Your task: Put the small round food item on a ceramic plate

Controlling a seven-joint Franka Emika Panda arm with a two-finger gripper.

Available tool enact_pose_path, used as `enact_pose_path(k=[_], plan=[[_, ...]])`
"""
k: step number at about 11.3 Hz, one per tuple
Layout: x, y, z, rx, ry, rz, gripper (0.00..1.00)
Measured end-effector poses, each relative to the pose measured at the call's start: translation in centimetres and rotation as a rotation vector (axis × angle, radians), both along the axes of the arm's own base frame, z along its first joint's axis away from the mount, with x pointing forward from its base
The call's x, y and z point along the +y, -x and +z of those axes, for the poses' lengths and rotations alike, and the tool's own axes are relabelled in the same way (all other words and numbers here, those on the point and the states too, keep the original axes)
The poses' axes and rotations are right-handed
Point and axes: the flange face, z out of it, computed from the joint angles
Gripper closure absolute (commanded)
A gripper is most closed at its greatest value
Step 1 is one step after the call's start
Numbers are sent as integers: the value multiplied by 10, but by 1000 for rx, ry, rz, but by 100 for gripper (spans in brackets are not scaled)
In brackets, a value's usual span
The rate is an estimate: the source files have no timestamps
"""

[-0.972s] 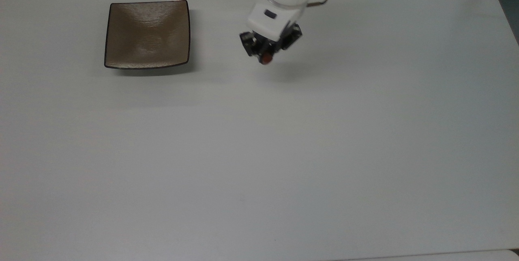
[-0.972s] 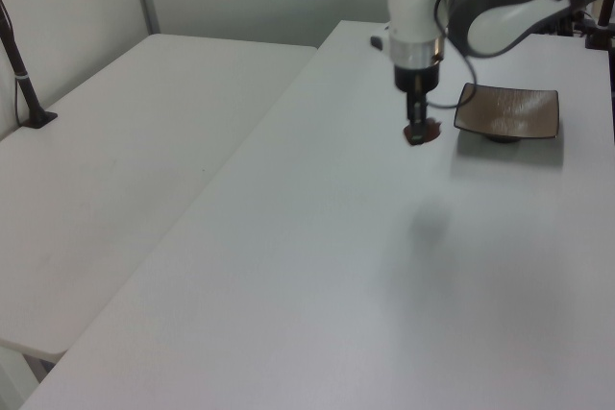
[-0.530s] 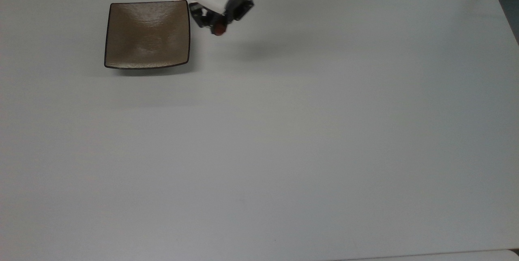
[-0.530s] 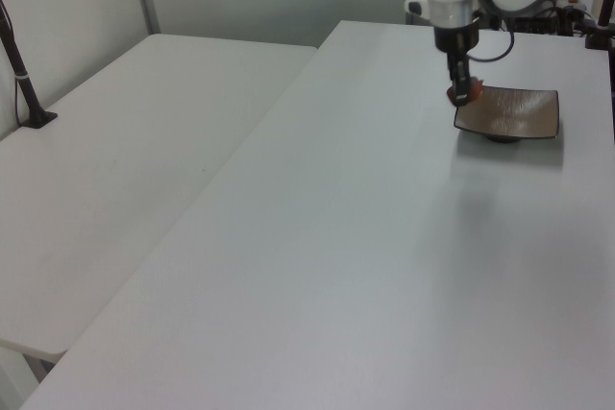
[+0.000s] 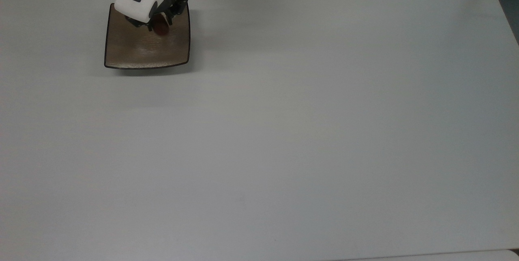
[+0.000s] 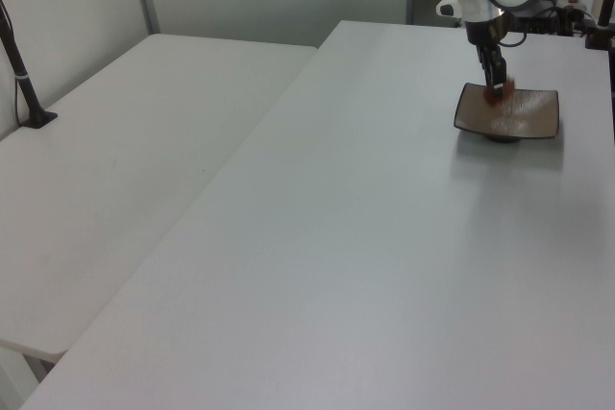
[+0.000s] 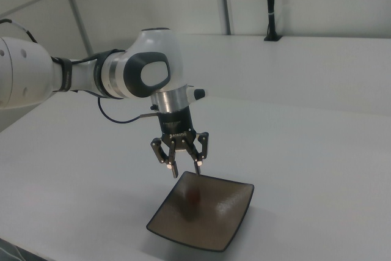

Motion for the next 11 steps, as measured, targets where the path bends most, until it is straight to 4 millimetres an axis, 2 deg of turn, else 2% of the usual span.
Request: enact_pose_path(k=[5,7,9,11], plan=[[-1,-1,1,-4,-4,-3,0],[8,-3,15,-45,-106,-70,0],[20,-2,36,-103,-191,-247,0],[42,-1,49,-129,-195,-330,0]])
